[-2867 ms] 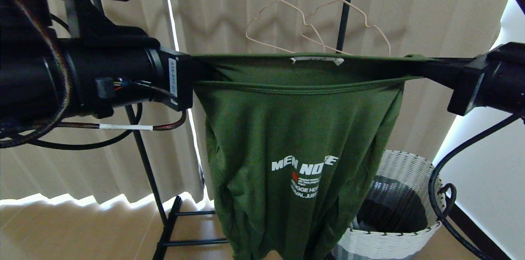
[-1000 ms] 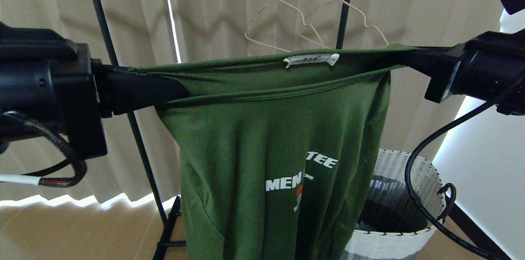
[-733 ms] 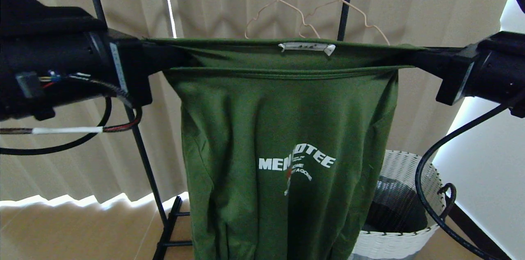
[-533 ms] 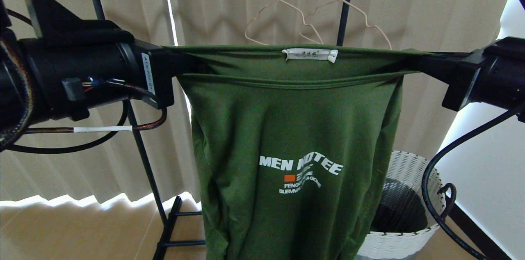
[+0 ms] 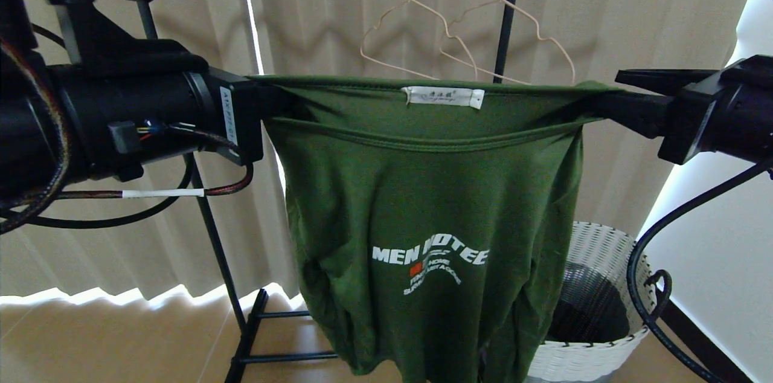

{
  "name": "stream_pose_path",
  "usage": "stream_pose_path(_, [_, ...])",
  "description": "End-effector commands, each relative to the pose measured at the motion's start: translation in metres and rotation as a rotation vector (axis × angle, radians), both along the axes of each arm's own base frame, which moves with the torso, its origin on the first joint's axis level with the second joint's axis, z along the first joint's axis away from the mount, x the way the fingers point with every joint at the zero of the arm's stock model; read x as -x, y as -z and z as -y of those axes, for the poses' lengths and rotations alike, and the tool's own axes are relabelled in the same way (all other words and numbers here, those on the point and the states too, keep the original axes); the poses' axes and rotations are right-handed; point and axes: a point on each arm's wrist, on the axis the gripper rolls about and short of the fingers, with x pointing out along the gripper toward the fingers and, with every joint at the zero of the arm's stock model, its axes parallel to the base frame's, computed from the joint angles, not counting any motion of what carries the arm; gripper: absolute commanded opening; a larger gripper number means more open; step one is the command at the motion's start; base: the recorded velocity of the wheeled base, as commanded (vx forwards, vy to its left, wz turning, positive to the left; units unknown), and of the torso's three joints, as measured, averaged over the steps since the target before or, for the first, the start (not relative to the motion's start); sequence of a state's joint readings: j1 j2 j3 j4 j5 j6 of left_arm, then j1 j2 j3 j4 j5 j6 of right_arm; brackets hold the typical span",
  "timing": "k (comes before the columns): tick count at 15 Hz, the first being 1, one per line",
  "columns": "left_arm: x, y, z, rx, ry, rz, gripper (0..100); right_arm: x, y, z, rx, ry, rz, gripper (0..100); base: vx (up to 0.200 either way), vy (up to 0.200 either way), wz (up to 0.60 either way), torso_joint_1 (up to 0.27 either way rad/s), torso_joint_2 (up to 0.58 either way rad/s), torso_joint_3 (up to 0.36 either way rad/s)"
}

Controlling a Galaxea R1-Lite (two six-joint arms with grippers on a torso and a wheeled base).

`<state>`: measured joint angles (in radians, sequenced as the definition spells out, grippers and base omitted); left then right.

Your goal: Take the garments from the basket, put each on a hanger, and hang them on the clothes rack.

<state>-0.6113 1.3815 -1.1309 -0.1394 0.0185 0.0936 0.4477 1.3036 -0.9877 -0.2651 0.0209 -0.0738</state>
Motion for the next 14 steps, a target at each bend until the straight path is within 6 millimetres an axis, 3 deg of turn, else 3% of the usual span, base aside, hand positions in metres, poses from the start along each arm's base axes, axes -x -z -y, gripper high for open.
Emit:
stream_pose_path(1, [-0.002, 0.001, 0.0, -0.006, -0.014, -0.001, 0, 0.005, 0.005, -0.001, 0.001, -0.024, -0.004, 100, 0.0, 0.0, 0.0, 0.0, 0.0, 0.0])
stream_pose_path(7, [-0.025, 0.007, -0.018, -0.051, -0.214, -0.007, 0, 0.04, 0.011, -0.009, -0.006, -0.183, -0.001, 100, 0.0, 0.0, 0.0, 0.0, 0.0, 0.0])
stream_pose_path(14, [-0.039, 0.014, -0.025, -0.075, -0.263, -0.028, 0, 0.049, 0.018, -0.003, 0.002, -0.212, -0.014, 100, 0.0, 0.0, 0.0, 0.0, 0.0, 0.0])
